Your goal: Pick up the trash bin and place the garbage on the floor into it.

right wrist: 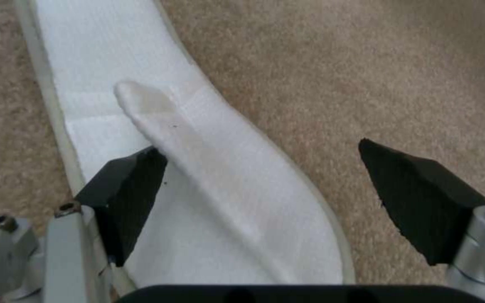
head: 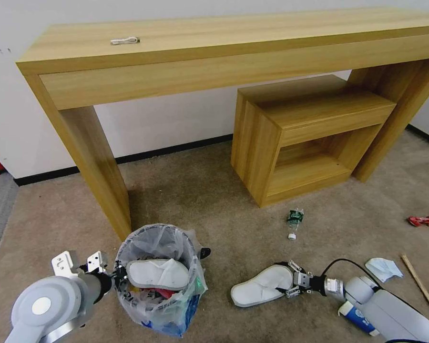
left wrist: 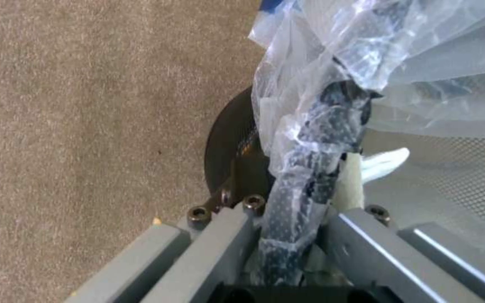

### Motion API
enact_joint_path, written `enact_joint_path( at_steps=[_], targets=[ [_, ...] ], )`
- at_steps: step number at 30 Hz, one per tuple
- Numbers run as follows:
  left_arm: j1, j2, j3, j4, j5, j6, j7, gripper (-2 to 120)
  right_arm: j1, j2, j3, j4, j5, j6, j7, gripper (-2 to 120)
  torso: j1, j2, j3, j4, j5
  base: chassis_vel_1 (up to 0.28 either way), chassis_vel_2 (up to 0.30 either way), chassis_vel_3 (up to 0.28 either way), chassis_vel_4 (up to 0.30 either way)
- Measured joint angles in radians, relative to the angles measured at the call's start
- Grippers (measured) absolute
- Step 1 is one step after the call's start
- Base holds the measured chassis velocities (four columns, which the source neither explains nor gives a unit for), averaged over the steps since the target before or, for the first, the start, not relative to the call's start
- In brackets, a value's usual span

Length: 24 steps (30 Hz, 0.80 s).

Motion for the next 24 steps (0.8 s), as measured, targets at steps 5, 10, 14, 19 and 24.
enact_joint_path(
  at_steps=[5, 10, 14, 19, 24],
  targets=[
    [-0.003, 0.002, 0.001, 0.0, -0.002, 0.0, 0.0, 0, 0.01, 0.022, -0.014, -0.021, -0.003, 0.0, 0.0, 84, 0.0, 0.0, 0.0, 0.0, 0.0, 0.0, 0.0, 0.0, 0.0],
    [-0.003, 0.002, 0.001, 0.0, -0.003, 0.0, 0.0, 0, 0.014, 0.035, -0.025, -0.03, -0.003, 0.0, 0.0, 81, 0.0, 0.0, 0.0, 0.0, 0.0001, 0.0, 0.0, 0.0, 0.0],
    [-0.002, 0.001, -0.001, -0.001, -0.004, 0.0, 0.0, 0, 0.02, 0.046, -0.034, -0.035, -0.003, 0.0, 0.002, 78, 0.0, 0.0, 0.0, 0.0, 0.0001, 0.0, 0.0, 0.0, 0.0],
    [0.0, 0.0, -0.004, -0.003, -0.004, -0.001, 0.001, 0, 0.021, 0.047, -0.037, -0.031, 0.001, 0.0, 0.005, 58, 0.0, 0.0, 0.0, 0.0, 0.0001, 0.0, 0.0, 0.0, 0.0],
    [-0.001, -0.002, 0.0, -0.003, -0.002, -0.001, 0.002, 0, 0.02, 0.042, -0.036, -0.026, 0.003, 0.0, 0.01, 43, 0.0, 0.0, 0.0, 0.0, 0.0, 0.0, 0.0, 0.0, 0.0]
  ],
)
